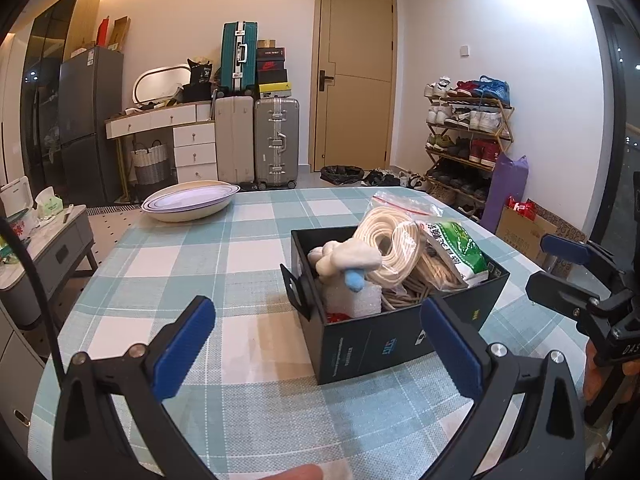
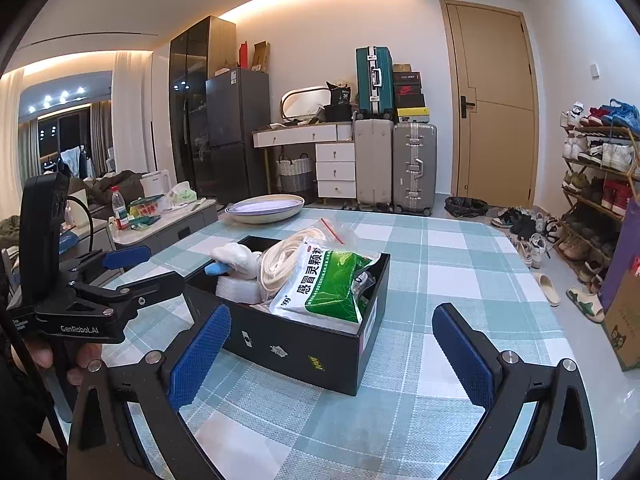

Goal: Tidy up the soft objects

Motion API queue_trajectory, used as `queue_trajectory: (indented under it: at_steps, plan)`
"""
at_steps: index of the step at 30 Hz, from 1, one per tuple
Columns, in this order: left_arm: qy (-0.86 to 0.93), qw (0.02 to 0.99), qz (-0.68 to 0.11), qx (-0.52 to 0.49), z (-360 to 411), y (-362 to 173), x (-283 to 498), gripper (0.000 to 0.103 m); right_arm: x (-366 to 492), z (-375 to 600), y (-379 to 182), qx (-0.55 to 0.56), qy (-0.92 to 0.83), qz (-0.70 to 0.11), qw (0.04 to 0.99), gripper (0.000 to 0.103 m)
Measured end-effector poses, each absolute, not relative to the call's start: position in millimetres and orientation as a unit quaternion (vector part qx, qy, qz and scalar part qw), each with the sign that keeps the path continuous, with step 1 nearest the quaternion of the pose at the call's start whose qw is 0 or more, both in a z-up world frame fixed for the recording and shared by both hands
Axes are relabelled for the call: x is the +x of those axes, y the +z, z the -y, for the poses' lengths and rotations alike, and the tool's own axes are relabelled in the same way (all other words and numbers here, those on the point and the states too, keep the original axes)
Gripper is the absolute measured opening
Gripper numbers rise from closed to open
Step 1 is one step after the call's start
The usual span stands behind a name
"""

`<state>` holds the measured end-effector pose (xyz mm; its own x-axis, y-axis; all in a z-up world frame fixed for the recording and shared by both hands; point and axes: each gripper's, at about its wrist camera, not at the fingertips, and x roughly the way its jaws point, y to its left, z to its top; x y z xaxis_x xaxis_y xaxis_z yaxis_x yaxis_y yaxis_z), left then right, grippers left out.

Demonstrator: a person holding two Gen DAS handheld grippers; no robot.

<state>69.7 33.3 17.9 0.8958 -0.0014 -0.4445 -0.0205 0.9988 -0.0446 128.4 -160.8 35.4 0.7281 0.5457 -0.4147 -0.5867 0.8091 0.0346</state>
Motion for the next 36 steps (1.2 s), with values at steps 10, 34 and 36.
queue_trajectory:
  at_steps: [10,34,36]
  plan:
    - [0.000,0.973,-0.228,-0.034,-37,19,68,0.103,130,160,34,-0.048,0.304,-0.206,0.929,0.103]
    - [-0.001,0.970,-0.236,-0.051,-44,16,73,0.103,124,161,35,-0.051,0.298,-0.196,0.933,0.103]
    - [-0.001,0.970,-0.236,-0.051,-44,16,73,0.103,125,161,35,-0.051,0.298,-0.197,0.933,0.103]
